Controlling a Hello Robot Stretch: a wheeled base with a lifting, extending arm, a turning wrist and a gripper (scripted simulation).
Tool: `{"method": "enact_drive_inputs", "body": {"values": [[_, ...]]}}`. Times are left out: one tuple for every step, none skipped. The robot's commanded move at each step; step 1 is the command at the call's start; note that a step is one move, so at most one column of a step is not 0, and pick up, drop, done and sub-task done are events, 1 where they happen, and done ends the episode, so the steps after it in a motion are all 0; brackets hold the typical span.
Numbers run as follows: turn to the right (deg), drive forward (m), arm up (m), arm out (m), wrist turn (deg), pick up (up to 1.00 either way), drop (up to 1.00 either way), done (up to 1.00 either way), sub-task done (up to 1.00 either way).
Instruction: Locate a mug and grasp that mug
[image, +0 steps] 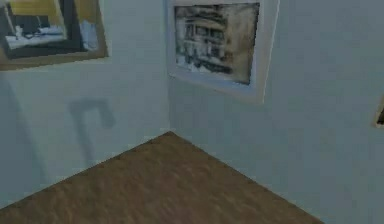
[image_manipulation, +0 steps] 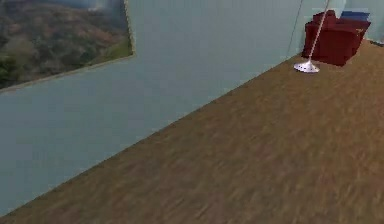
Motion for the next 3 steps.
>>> {"method": "enact_drive_inputs", "body": {"values": [[-42.0,0.00,0.00,0.00,0.0,0.00,0.00,0.00,0.00],[0.0,0.70,0.00,0.00,0.0,0.00,0.00,0.00,0.00],[-45.0,0.00,0.00,0.00,0.0,0.00,0.00,0.00,0.00]]}}
